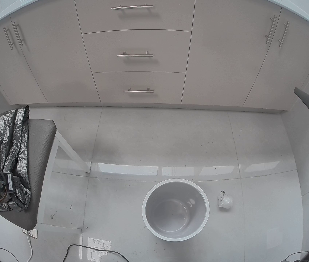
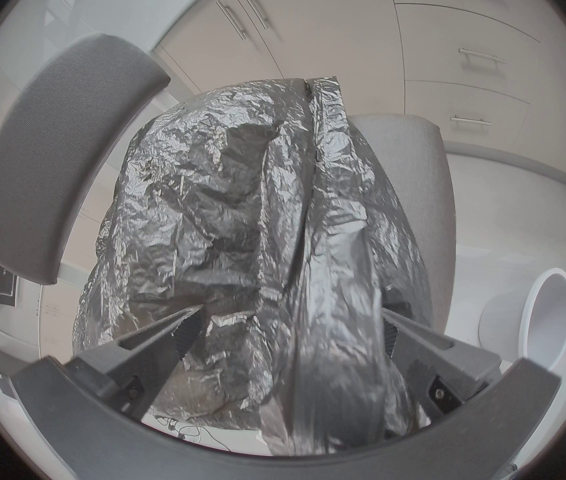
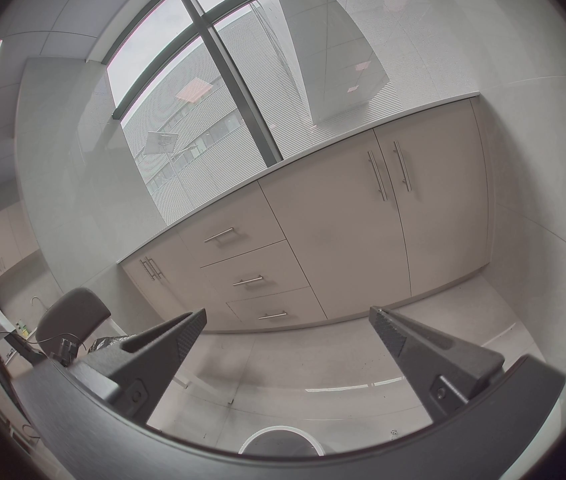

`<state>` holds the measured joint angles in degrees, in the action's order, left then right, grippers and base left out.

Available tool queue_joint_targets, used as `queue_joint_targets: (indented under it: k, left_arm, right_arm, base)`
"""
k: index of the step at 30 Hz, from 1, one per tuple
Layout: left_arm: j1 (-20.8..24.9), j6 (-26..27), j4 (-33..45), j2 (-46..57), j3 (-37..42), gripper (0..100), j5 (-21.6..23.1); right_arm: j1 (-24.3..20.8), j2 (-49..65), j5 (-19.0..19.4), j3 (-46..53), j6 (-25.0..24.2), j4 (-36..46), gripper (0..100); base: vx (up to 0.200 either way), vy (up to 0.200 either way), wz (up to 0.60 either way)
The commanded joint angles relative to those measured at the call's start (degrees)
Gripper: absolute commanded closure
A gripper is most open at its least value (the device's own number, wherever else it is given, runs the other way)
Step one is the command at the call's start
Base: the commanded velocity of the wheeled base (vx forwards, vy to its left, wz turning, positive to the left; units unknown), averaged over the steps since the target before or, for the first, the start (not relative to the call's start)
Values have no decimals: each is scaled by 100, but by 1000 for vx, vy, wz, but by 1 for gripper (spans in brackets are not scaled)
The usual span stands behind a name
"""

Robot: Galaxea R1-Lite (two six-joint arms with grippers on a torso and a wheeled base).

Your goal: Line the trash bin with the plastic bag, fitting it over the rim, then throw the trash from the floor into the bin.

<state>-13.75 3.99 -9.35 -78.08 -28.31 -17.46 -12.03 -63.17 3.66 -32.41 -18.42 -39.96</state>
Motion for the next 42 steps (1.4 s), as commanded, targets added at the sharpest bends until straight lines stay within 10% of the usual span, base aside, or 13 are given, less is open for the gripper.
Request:
queue_joint_targets:
  k: [1, 9, 10, 21, 28, 34, 42]
  left_arm:
    - [-137, 6, -225, -295, 9, 0, -3]
    - [-154, 6, -375, -348, 97, 0, -65]
    - [-145, 6, -375, -339, 97, 100, -65]
    - [153, -47, -471, 355, 264, 100, 76]
    - [953, -583, -717, 1199, 343, 100, 1570]
    - [1999, -1330, -770, 1603, 299, 100, 3714]
    - [3221, -2288, -1526, 1577, 317, 100, 5006]
  right_arm:
    - [-1, 15, 3, -2, 5, -3, 0]
    - [-1, -29, 3, -2, -4, -3, 0]
    - [-1, -29, 3, -2, -4, -3, 0]
    - [-1, -55, 12, -2, 5, 6, 0]
    - [-124, -64, 21, 25, -4, -3, 0]
    - [-475, -72, 21, 7, -355, 15, 0]
    - [-704, -512, 39, 121, -382, -3, 0]
  base:
    - [0, 0, 0]
    - [0, 0, 0]
    - [0, 0, 0]
    - [0, 0, 0]
    - [0, 0, 0]
    - [0, 0, 0]
    - [0, 0, 0]
